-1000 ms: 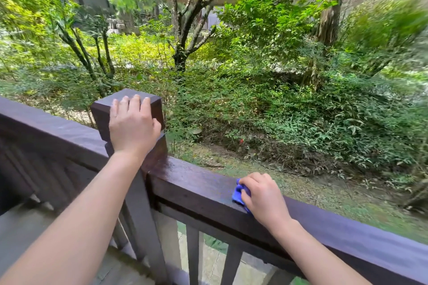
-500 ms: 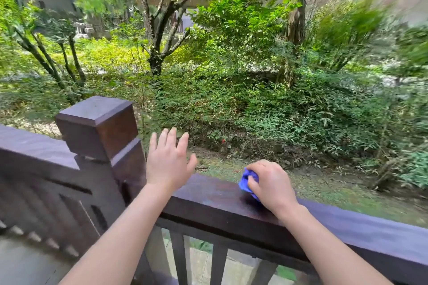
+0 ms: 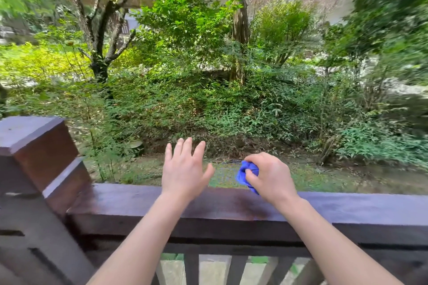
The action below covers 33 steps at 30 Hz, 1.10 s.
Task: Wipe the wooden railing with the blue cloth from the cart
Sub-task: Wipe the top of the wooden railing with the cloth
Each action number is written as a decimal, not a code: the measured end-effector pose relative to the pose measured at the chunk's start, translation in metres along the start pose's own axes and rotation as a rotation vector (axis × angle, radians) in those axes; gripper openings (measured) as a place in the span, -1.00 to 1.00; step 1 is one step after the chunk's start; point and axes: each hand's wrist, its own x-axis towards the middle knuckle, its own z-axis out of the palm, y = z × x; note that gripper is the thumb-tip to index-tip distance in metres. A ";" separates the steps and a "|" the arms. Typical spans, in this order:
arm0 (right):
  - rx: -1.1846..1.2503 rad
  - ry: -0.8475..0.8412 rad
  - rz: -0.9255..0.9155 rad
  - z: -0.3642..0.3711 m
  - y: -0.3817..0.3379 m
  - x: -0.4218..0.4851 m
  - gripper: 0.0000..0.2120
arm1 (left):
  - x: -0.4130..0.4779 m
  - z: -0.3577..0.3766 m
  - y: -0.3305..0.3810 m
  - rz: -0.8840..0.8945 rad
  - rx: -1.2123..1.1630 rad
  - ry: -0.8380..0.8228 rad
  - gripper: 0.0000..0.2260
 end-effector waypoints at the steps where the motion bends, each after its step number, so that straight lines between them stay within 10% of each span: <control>1: -0.010 0.007 0.009 -0.004 0.005 -0.002 -0.70 | 0.002 0.001 0.007 0.014 -0.004 -0.012 -0.36; 33: -0.240 0.250 0.585 -0.246 0.290 -0.235 -0.71 | -0.061 0.038 0.452 0.638 -0.393 -0.196 -0.37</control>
